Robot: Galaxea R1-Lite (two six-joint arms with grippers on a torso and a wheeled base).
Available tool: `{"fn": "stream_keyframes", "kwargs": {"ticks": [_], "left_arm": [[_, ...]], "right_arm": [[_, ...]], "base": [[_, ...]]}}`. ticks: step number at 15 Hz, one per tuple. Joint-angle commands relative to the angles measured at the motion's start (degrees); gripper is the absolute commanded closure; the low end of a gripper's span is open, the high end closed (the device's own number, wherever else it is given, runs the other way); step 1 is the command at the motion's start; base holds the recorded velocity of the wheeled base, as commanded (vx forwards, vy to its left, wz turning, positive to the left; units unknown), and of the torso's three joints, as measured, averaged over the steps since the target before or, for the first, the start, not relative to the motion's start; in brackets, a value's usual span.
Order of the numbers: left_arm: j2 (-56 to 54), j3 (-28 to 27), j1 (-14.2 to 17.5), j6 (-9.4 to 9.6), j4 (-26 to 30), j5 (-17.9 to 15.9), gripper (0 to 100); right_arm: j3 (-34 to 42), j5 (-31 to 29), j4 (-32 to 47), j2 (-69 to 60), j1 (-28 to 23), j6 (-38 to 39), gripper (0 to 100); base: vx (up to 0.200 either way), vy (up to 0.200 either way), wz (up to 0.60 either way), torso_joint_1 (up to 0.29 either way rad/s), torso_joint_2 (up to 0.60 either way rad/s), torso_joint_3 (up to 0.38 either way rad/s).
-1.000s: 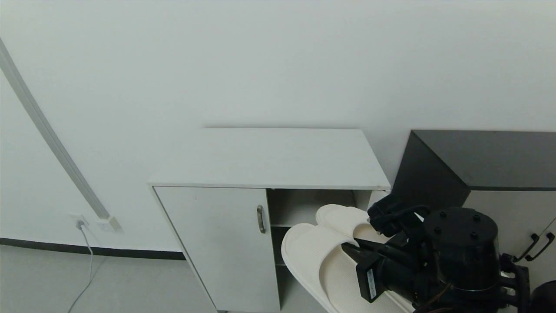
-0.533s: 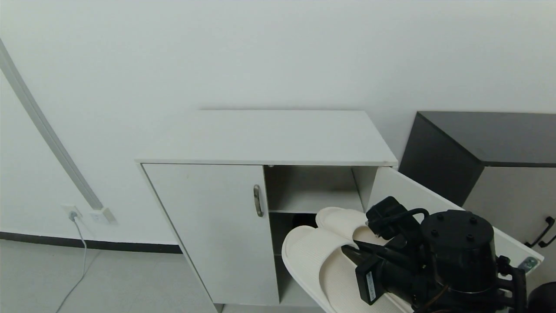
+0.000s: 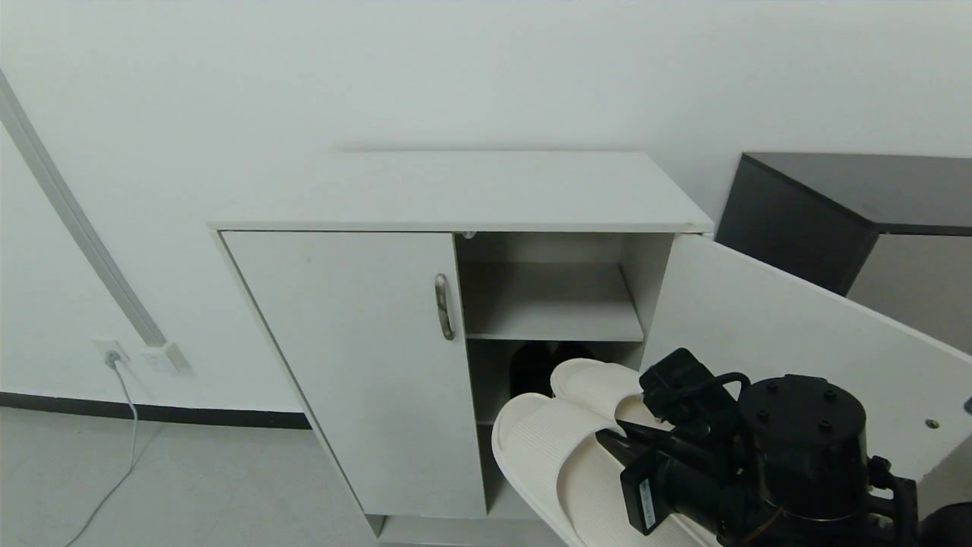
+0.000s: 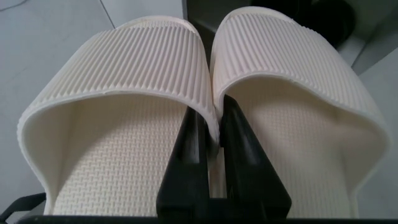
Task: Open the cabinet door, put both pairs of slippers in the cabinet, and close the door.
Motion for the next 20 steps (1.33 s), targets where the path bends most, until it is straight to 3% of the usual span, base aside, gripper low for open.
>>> {"fn": "stream_keyframes", "kwargs": {"ticks": [1,12,20], "left_arm": [[0.06,0.01,-0.06,-0.02,0.02,0.01,100],[0.06,0.01,0.02,-0.02,0.02,-0.08,100],[0.06,0.01,0.02,-0.02,0.02,0.01,100]], "right_arm": [[0.09,0.03,-0.02,0.27,0.18,0.00,100],[0.97,-0.06,-0.46,1.15,0.27,0.09,100],[1.41,-1.56,-3.71,4.32,0.35,-0.44,100]], "base": [[0.000,0.000,0.00,-0.139,0.46,0.334],[0.000,0.000,0.00,-0.072,0.44,0.362],[0.000,0.000,0.00,-0.001,0.04,0.041]]}}
